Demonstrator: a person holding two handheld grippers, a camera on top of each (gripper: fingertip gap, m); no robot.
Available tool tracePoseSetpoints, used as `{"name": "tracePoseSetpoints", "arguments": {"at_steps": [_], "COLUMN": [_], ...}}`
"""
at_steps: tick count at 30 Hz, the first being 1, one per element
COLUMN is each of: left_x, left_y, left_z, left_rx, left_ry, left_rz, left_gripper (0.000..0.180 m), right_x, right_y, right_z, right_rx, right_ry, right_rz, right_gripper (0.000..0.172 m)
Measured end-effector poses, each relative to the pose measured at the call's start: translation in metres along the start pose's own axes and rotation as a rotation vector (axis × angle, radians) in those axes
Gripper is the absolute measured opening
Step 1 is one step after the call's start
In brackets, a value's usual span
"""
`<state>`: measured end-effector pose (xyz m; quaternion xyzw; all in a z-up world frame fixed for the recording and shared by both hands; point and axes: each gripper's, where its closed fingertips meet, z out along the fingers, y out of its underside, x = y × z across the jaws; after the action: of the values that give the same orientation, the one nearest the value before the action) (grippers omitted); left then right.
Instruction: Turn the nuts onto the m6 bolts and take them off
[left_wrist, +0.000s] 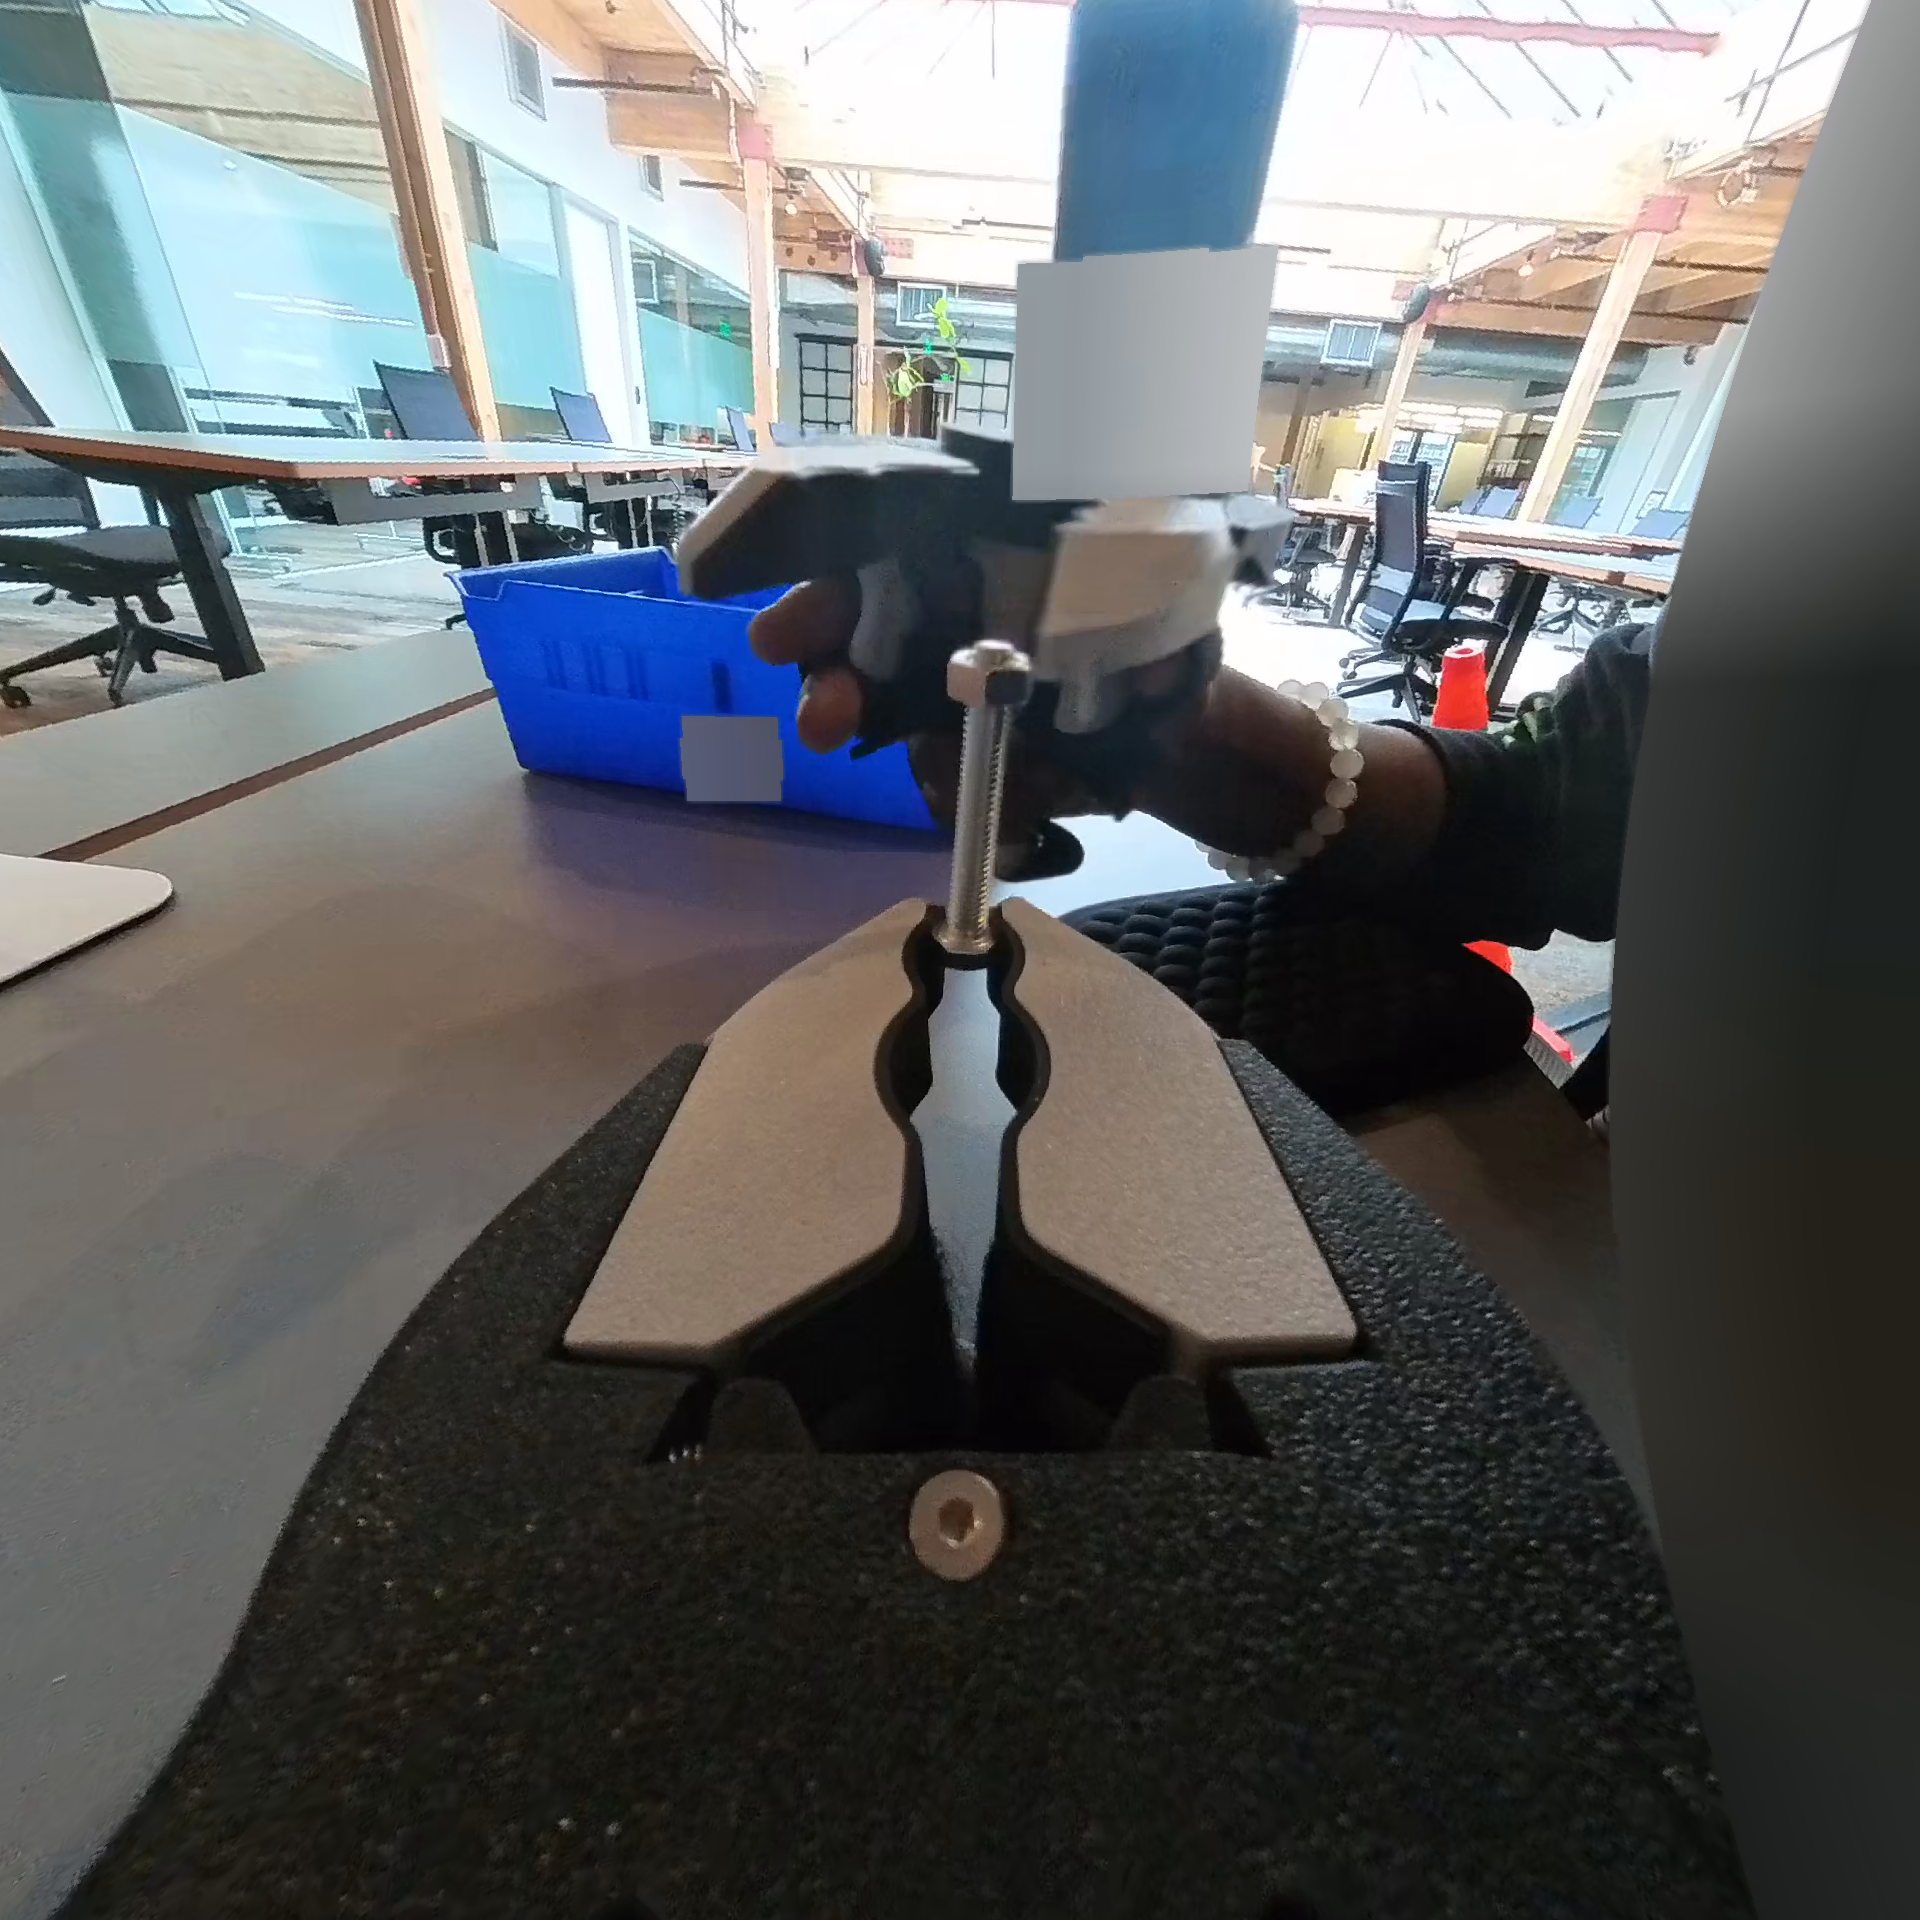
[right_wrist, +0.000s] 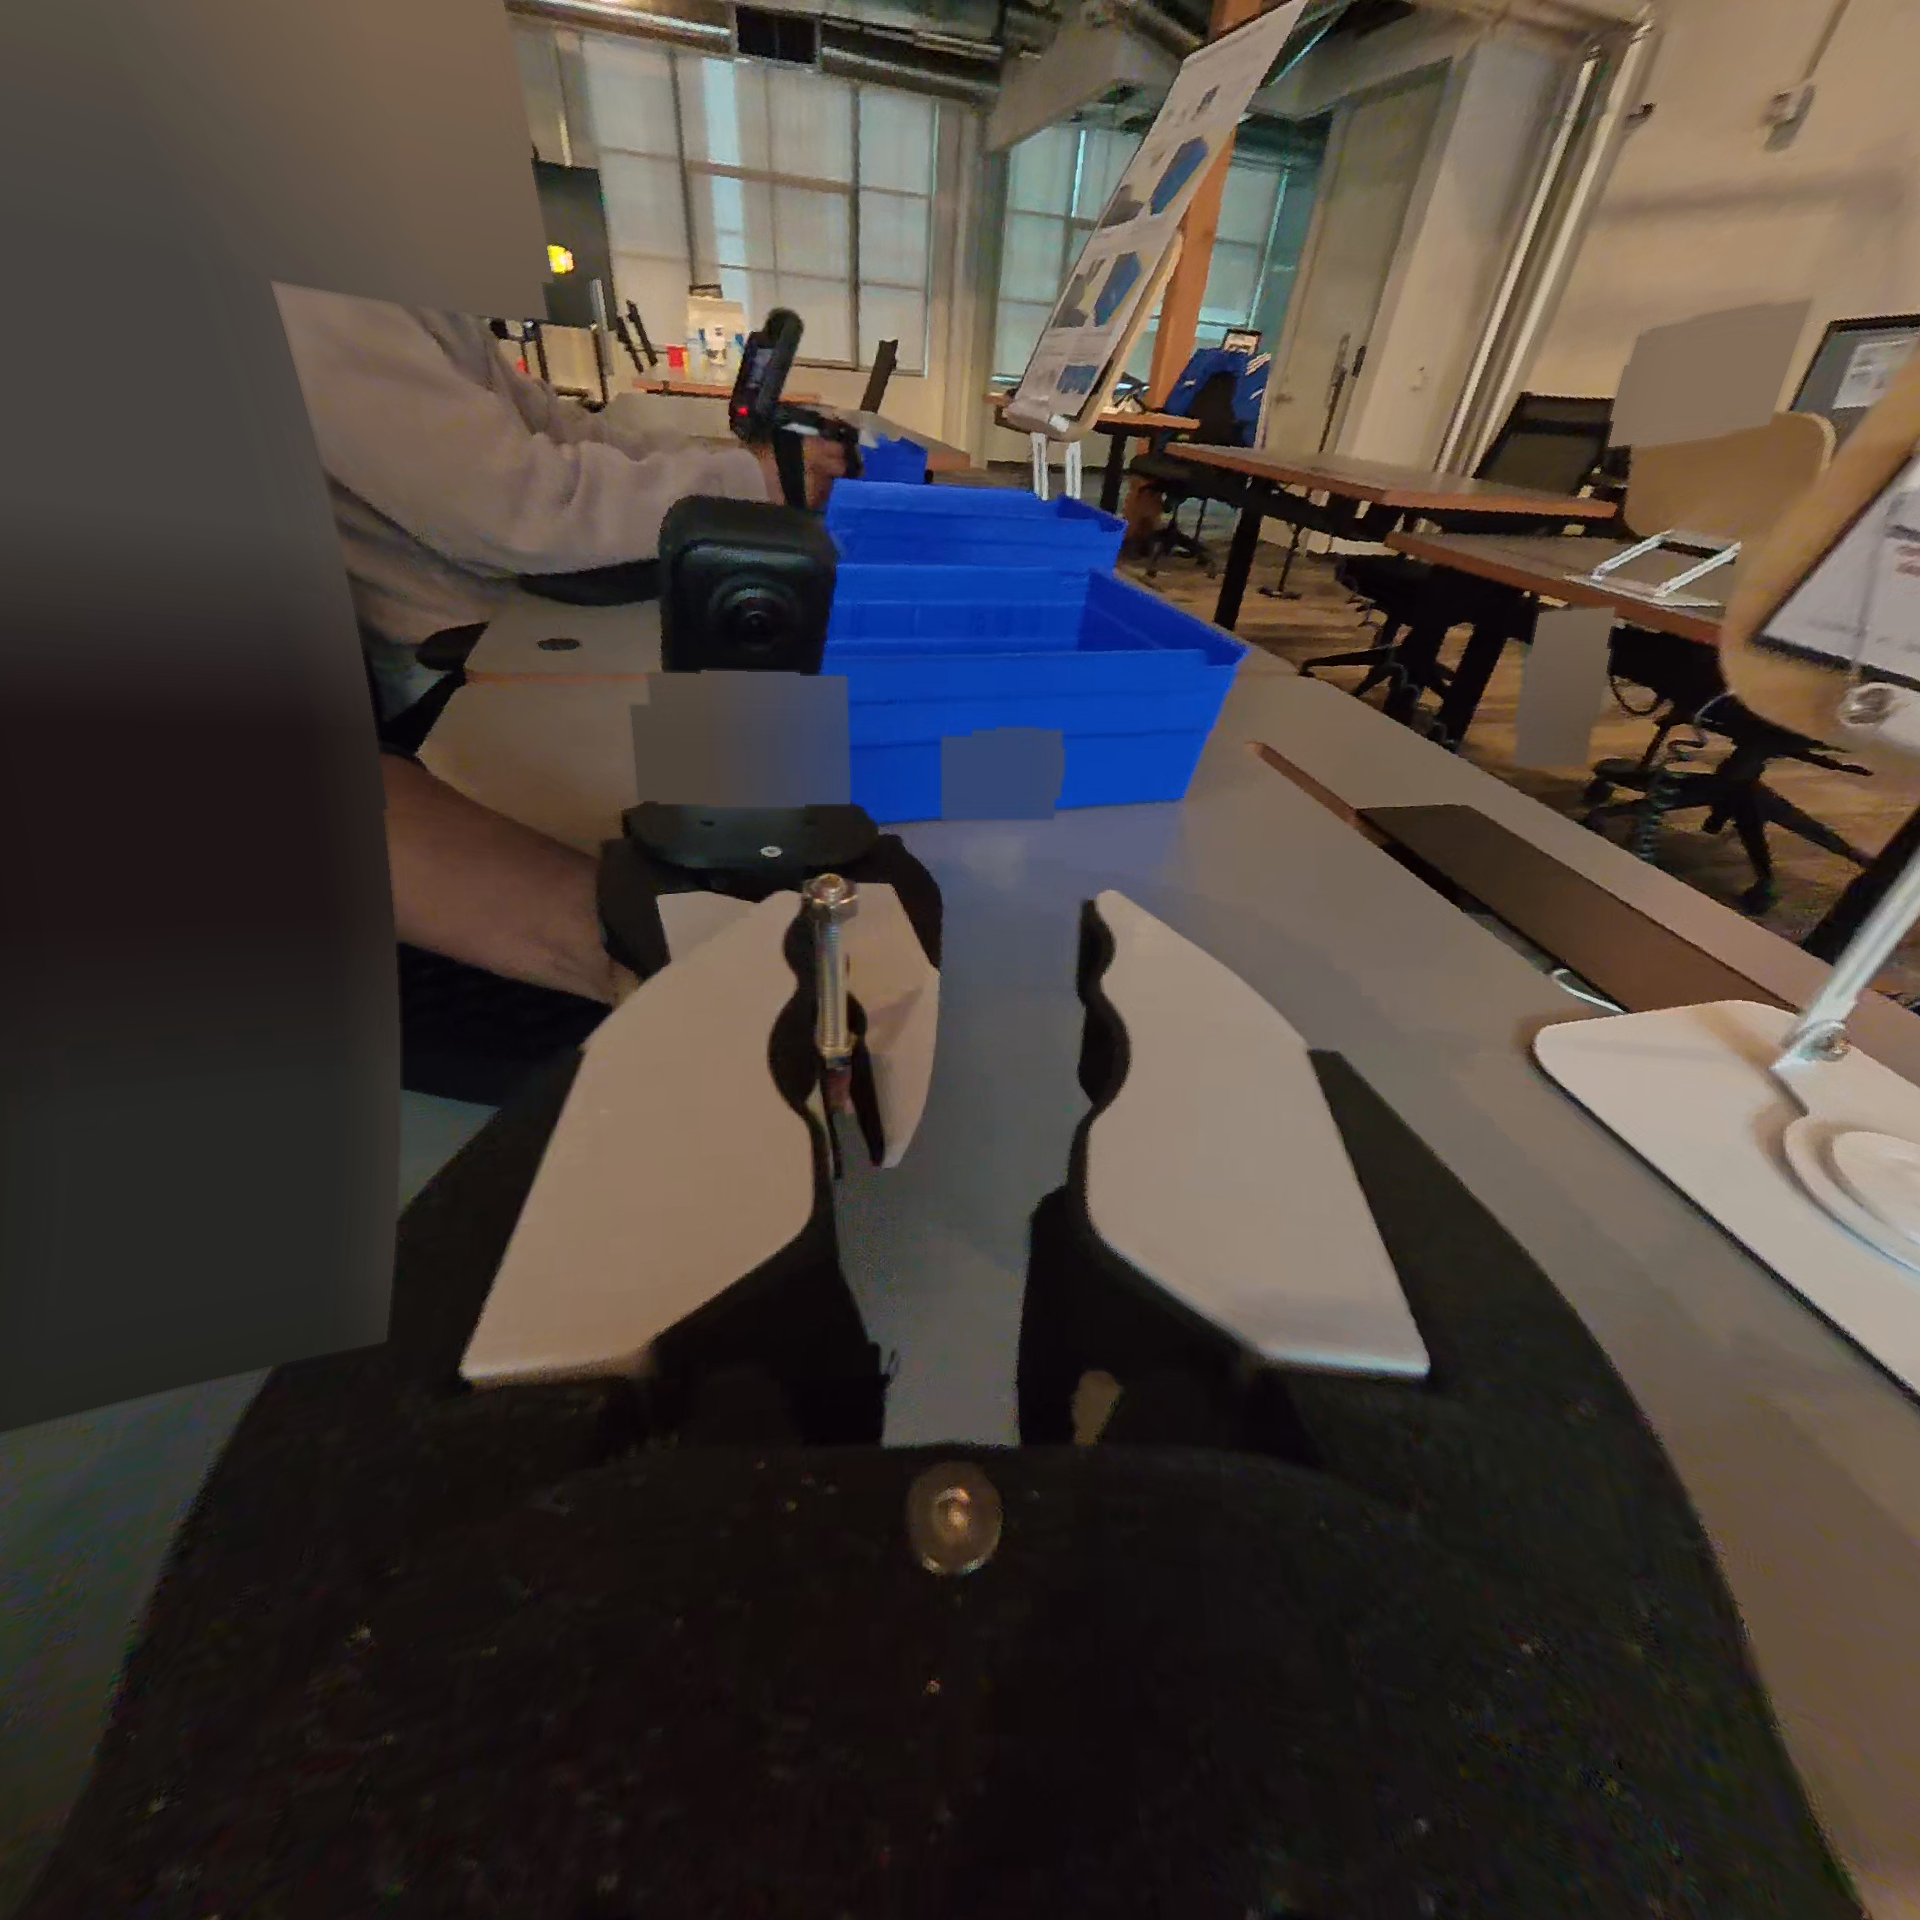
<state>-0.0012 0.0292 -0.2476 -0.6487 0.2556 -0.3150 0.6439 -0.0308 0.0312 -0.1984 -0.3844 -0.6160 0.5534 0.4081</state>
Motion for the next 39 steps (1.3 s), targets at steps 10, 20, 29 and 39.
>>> {"name": "tracePoseSetpoints", "arguments": {"at_steps": [10,20,29,39], "left_x": [0.0,0.0,0.001,0.001], "left_y": [0.0,0.0,0.0,0.0], "left_z": [0.0,0.0,0.0,0.0], "left_rx": [-0.001,-0.001,-0.004,-0.003], "left_ry": [0.001,0.003,0.001,0.005], "left_rz": [0.005,0.004,0.01,0.006], "left_gripper": [0.007,0.007,0.007,0.007], "right_x": [0.011,0.01,-0.001,-0.002], "right_y": [-0.004,0.0,0.001,0.0], "right_z": [-0.005,-0.004,0.003,0.003], "right_rx": [0.023,0.006,-0.011,0.002], "right_ry": [0.05,0.048,0.018,0.011], "right_rz": [0.012,-0.009,-0.031,-0.015], "right_gripper": [0.029,0.026,0.047,0.054]}}
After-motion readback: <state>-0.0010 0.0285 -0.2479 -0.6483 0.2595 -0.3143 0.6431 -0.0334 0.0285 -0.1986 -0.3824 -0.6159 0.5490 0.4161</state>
